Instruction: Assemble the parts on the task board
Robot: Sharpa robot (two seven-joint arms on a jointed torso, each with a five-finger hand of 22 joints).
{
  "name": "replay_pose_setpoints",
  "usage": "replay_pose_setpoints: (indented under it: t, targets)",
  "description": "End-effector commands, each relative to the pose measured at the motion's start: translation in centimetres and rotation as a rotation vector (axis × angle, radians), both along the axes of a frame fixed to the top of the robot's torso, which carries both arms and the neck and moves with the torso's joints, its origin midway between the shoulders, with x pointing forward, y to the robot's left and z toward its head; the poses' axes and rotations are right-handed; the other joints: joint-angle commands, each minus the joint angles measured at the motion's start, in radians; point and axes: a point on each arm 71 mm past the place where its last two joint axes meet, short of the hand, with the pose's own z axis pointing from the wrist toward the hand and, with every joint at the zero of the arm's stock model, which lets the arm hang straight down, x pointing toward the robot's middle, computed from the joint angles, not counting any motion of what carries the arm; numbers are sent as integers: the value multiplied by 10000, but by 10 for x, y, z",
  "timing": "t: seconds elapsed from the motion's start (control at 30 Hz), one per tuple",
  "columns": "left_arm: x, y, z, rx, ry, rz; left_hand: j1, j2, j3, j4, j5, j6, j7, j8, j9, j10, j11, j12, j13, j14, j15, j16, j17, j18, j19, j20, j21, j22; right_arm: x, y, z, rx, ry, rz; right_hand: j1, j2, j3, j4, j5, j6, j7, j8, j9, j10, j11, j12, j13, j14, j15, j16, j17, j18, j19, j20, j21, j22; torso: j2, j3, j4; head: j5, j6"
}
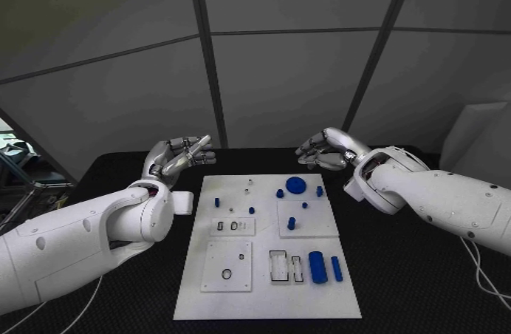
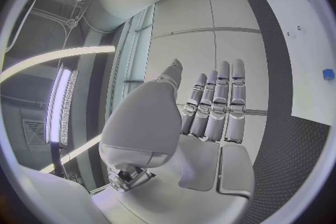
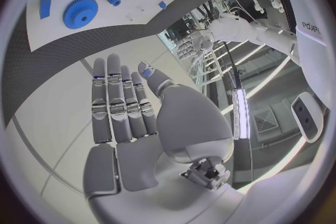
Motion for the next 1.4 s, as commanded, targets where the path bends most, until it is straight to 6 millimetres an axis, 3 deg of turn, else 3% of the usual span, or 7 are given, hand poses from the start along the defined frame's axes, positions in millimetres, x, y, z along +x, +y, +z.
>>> replay_pose_setpoints:
  t: [0.03,0.2,0.3,0.43,0.57,0.87,1.4]
  targets:
    - [-8,-6,7,55,-314,-499,66,29,8,-100,-36,68,-6,-80,-16,89,-4,-83,-15,100,3,-76,64,-37,97,-11,81,44,-4,10,1,-2636,-429,128,-92,-443,17,75,-44,496,-219,-263,-32,658,-363,-368,28,1834,-501,1640,1137,101,1270,-646,1722,917,380,-20,56,-43,101]
    - [-19,-13,13,39,-369,-888,67,37,-14,-193,-34,122,-19,-160,-19,149,-19,-168,-14,194,-24,-119,168,-39,195,-48,233,129,-12,28,5,-3964,-854,440,-341,-727,16,352,-183,428,-272,-526,-33,323,-351,-468,43,1829,-508,3576,2397,97,1417,-682,2604,1467,615,-48,100,-93,147]
    - [-23,-18,15,-11,-371,-1077,68,37,-18,-214,-35,134,-20,-177,-20,159,-21,-188,-15,212,-29,-128,191,-40,211,-55,265,148,-15,37,5,-4458,-1035,583,-381,-872,-9,507,-266,327,-296,-603,-30,-10,-299,-445,61,1850,-507,5702,4567,94,1450,-656,3086,1780,722,-67,132,-104,170]
    - [-27,-23,17,-62,-354,-1272,69,35,-22,-230,-35,139,-19,-190,-20,163,-21,-203,-15,210,-28,-142,203,-42,220,-59,287,160,-17,46,5,-4858,-1185,700,-280,-983,-38,739,-290,181,-286,-592,-25,-227,-282,-429,116,1783,-482,7633,6624,-116,1862,-605,4734,3715,815,-100,160,-140,188]
    - [-29,-26,18,-66,-338,-1383,60,35,-31,-255,-35,137,-1,-225,-24,154,-10,-242,-19,184,-19,-183,224,-49,227,-62,326,184,-17,51,4,-5127,-1209,761,-141,-1081,-85,808,-243,-102,-315,-607,-36,-538,-229,-436,119,1711,-468,8346,7384,-179,1808,-558,5252,4292,882,-129,153,-133,173]
    - [-32,-28,20,75,-503,-1546,64,69,-21,-293,-32,122,29,-282,-28,125,15,-304,-24,165,-4,-233,259,-58,217,-61,372,214,-14,56,2,-5498,-1222,768,23,-1038,-70,929,-189,-174,-335,-598,-25,-576,-219,-357,143,1718,-429,9194,8332,-280,1919,-527,6010,5219,985,-174,187,-161,190]
    - [-34,-28,21,144,-534,-1634,42,89,-24,-311,-34,101,53,-333,-31,96,34,-355,-26,153,9,-270,291,-63,203,-57,408,238,-9,59,-1,-5966,-1198,633,141,-943,381,1067,-205,44,-351,-549,-5,-303,-264,-280,142,1808,-449,10181,9490,-504,2445,-521,7252,6886,1058,-151,164,-101,76]
